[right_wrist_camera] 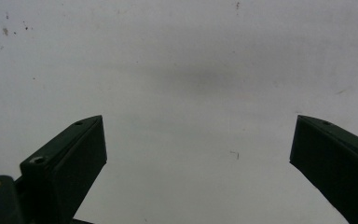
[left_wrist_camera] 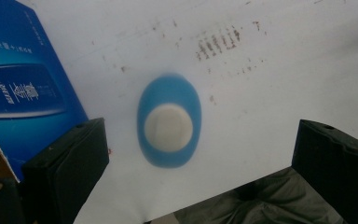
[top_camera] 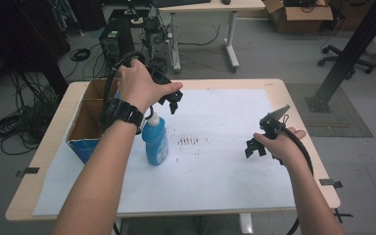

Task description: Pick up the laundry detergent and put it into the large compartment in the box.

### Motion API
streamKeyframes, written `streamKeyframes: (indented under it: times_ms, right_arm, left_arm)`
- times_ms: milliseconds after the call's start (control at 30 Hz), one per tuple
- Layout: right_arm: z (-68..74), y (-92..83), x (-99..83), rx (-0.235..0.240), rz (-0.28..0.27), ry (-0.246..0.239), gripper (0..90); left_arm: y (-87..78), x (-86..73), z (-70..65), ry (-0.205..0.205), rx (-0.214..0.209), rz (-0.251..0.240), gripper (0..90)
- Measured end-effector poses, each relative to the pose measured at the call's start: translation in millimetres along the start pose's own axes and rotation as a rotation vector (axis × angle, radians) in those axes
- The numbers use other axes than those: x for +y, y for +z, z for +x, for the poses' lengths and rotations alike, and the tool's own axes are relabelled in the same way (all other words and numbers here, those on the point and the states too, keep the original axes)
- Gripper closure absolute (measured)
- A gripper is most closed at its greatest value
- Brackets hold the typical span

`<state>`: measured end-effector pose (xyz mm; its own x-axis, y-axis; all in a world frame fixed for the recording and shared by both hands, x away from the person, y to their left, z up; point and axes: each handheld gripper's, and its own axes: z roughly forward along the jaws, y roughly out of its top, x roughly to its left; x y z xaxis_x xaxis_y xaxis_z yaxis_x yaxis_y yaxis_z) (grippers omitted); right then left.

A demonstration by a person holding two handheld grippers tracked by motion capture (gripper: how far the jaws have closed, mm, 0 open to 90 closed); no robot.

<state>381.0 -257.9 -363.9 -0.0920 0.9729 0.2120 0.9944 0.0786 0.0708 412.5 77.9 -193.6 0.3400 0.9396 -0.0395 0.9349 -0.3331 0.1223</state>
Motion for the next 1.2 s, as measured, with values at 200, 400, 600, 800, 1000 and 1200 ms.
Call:
streamKeyframes:
  times_ms: [200, 400, 600, 800, 1000, 1200]
  right_arm:
    - [0.0, 2.4, -0.2, 0.002, 0.001, -0.007, 3.8]
    - [-0.7, 5.5, -0.9, 0.003, 0.005, -0.005, 3.9]
    - [-0.5, 8.8, -1.5, 0.007, 0.008, -0.003, 3.9]
    - [-1.9, 12.0, -1.5, 0.009, 0.011, -0.003, 3.9]
    - [-2.2, 14.3, -1.8, 0.011, 0.016, 0.000, 3.9]
    - [-2.1, 16.6, -2.0, 0.014, 0.019, -0.004, 3.9]
  left_arm:
    - [9.6, -1.2, 4.4, -0.008, 0.007, 0.010, 4.2]
    - [21.1, -2.3, 6.4, -0.016, 0.015, 0.022, 4.2]
    - [33.5, -2.8, 7.3, -0.023, 0.021, 0.036, 4.2]
    - [46.5, -3.8, 9.0, -0.032, 0.027, 0.050, 4.2]
    - [56.1, -5.5, 10.0, -0.039, 0.042, 0.061, 4.2]
    - [63.8, -7.3, 10.3, -0.045, 0.043, 0.073, 5.2]
